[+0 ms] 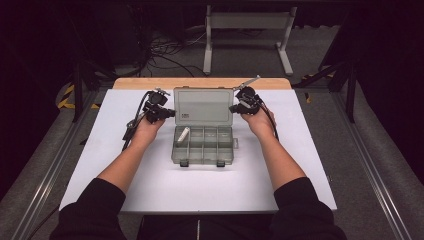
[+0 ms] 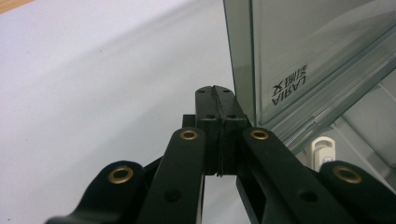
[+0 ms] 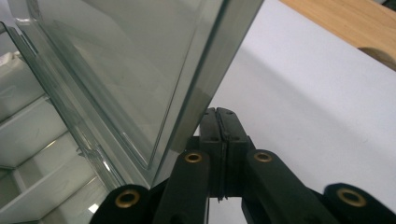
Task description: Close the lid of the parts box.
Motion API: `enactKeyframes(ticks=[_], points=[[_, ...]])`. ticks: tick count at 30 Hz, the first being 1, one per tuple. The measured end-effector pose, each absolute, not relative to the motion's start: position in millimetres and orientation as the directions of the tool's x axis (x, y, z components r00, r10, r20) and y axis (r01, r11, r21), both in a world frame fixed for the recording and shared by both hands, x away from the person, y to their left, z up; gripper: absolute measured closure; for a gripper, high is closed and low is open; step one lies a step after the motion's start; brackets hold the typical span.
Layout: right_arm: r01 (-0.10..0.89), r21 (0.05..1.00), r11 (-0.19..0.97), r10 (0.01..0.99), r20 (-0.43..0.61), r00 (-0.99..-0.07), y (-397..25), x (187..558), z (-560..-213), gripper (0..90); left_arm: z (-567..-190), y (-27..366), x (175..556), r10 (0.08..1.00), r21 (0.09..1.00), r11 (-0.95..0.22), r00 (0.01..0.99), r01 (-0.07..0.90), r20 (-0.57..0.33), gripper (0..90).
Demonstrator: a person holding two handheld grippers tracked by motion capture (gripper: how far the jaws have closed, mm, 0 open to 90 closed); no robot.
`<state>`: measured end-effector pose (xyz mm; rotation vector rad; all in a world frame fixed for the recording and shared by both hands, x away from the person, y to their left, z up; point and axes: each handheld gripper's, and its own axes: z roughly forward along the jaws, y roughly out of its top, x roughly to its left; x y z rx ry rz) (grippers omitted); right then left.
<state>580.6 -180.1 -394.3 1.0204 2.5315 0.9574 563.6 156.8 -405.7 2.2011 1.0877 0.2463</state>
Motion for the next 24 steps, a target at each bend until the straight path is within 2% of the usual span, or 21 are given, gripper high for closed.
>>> enactKeyframes(ticks=[24], points=[[0.434,0.742,0.511,0.656,-0.01,-0.754,-188,555,-361,89.8,-385,159,550,0.745,0.712,-0.42,0.662,0.563,-0.083,89.9]])
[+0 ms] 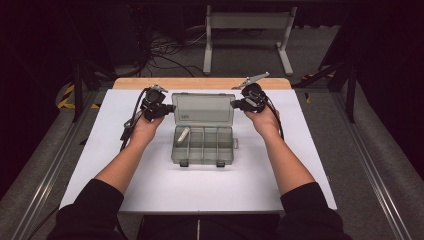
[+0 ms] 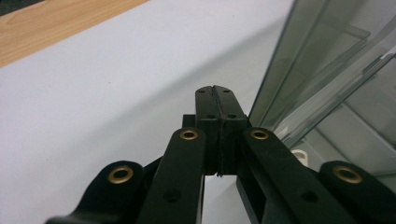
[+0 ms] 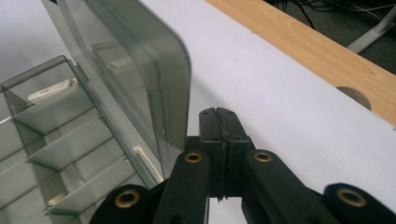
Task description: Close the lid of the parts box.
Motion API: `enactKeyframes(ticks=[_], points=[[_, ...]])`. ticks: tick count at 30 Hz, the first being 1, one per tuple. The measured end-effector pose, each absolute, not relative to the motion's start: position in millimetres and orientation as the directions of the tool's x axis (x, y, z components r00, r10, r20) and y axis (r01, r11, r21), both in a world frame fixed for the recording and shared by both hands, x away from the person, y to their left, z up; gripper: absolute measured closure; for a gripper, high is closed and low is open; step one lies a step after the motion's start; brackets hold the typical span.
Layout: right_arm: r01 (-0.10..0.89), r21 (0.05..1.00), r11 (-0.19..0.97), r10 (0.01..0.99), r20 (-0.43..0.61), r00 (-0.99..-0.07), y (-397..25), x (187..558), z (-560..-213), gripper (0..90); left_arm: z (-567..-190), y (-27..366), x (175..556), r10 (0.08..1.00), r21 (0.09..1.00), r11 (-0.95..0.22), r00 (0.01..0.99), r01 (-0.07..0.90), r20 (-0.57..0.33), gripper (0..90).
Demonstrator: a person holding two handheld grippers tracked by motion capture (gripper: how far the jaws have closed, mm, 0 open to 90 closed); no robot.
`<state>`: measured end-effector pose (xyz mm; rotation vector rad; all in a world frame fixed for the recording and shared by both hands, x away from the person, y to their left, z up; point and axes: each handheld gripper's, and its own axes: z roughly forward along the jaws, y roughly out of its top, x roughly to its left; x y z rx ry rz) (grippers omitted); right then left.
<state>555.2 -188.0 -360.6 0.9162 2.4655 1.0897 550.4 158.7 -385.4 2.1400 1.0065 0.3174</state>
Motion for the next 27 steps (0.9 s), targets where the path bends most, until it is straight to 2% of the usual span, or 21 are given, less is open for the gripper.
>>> enactKeyframes(ticks=[14,18,27], points=[[0.396,0.765,0.508,0.62,-0.005,-0.785,-190,535,-348,89.8,-372,160,536,0.716,0.727,-0.462,0.698,0.508,-0.032,89.9],[0.383,0.769,0.512,0.606,-0.007,-0.796,-189,529,-344,89.8,-368,162,532,0.706,0.737,-0.451,0.706,0.504,-0.051,89.9],[0.364,0.775,0.517,0.581,-0.006,-0.814,-189,513,-339,89.8,-358,161,519,0.68,0.749,-0.467,0.732,0.47,-0.035,89.8]])
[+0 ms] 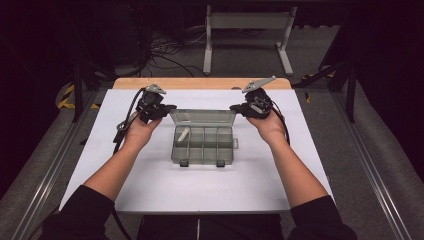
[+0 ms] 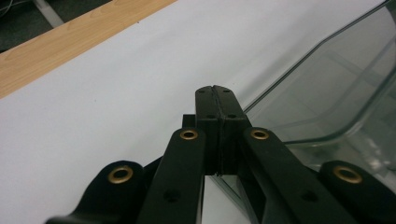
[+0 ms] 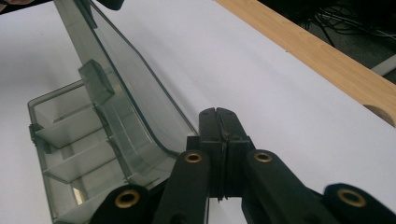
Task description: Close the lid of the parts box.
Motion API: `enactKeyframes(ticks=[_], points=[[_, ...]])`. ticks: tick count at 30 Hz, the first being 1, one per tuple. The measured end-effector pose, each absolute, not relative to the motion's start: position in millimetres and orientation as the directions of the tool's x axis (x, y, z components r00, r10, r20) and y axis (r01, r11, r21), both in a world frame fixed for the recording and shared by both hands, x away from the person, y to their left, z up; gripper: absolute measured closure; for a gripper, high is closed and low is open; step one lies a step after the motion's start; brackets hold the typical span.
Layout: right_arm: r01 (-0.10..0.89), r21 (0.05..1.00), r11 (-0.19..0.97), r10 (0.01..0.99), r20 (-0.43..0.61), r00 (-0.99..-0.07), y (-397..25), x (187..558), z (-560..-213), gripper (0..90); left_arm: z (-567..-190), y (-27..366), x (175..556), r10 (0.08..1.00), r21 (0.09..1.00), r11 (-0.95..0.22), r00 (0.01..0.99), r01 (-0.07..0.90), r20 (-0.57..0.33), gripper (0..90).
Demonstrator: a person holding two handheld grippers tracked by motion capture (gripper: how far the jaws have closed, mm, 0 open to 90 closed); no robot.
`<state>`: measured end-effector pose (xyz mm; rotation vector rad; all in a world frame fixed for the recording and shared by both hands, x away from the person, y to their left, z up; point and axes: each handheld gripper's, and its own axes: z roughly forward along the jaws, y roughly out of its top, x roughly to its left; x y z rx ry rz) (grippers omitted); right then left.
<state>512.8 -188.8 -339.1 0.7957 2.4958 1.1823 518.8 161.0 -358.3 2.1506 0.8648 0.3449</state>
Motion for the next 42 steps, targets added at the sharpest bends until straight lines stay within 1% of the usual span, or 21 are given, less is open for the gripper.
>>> enactKeyframes(ticks=[7,16,30,34,42], points=[[0.344,0.782,0.519,0.559,-0.006,-0.829,-188,502,-337,89.8,-356,164,512,0.675,0.761,-0.452,0.737,0.465,-0.05,89.8],[0.331,0.779,0.533,0.538,-0.011,-0.843,-184,492,-335,89.7,-355,167,505,0.659,0.758,-0.466,0.751,0.457,-0.048,89.8],[0.332,0.755,0.565,0.51,-0.003,-0.86,-181,484,-339,89.8,-356,166,494,0.618,0.736,-0.514,0.785,0.441,-0.039,89.8],[0.34,0.737,0.584,0.498,0.006,-0.867,-180,480,-343,89.8,-357,166,489,0.592,0.717,-0.537,0.804,0.444,-0.055,89.8],[0.354,0.694,0.626,0.472,0.024,-0.881,-176,474,-352,89.7,-362,160,480,0.538,0.669,-0.606,0.841,0.43,-0.053,89.8]])
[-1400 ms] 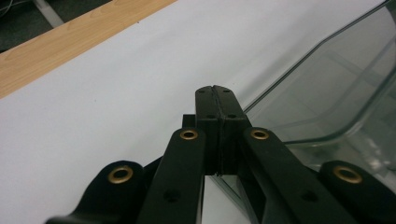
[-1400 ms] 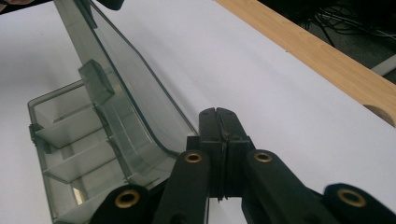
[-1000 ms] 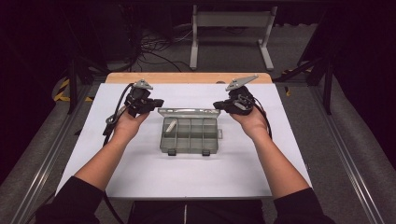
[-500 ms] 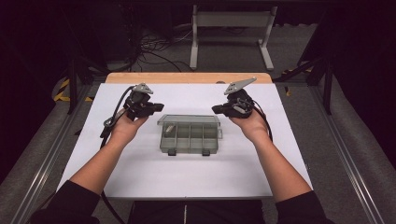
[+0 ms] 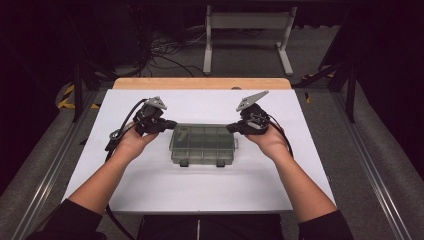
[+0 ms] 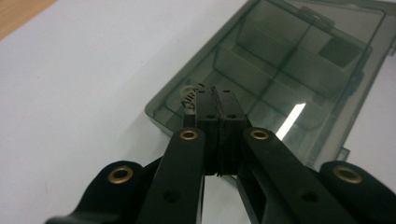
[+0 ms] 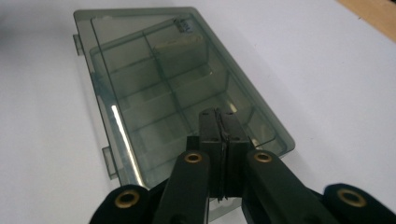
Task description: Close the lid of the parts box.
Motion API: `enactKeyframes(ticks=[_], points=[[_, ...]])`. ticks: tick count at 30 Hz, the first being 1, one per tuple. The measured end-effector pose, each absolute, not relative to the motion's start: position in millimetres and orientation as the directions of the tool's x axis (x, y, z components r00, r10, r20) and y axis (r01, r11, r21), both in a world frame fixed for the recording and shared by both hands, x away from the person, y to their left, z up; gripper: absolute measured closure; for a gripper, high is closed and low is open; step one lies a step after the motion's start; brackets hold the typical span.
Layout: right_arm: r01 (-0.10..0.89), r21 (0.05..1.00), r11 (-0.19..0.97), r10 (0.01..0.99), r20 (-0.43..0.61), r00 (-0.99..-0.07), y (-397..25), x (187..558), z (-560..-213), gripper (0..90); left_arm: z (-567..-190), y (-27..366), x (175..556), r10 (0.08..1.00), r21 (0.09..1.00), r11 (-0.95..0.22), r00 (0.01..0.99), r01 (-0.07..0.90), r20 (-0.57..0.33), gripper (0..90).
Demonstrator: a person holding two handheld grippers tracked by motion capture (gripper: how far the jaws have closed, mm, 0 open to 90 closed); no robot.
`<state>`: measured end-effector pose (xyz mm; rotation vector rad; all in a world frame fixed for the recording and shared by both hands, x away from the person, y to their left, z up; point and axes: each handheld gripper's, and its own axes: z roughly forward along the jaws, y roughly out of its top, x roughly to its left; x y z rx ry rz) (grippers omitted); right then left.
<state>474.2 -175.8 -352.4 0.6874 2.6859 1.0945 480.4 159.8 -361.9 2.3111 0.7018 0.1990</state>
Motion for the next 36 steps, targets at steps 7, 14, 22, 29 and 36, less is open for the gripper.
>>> enactKeyframes(ticks=[7,14,22,29,36], points=[[0.375,0.634,0.676,0.454,0.042,-0.89,-172,471,-364,89.6,-368,153,474,0.493,0.625,-0.662,0.868,0.414,-0.054,89.8],[0.383,0.602,0.701,0.446,0.049,-0.894,-168,466,-372,89.6,-373,151,471,0.462,0.59,-0.696,0.884,0.408,-0.066,89.8],[0.379,0.582,0.719,0.432,0.052,-0.9,-166,464,-378,89.4,-382,150,469,0.452,0.561,-0.715,0.888,0.417,-0.083,89.7],[0.389,0.568,0.725,0.436,0.058,-0.898,-164,462,-383,89.1,-387,147,465,0.438,0.539,-0.737,0.895,0.408,-0.08,89.7],[0.385,0.566,0.729,0.432,0.056,-0.9,-163,459,-387,88.9,-390,144,464,0.428,0.533,-0.747,0.901,0.397,-0.071,89.1]])
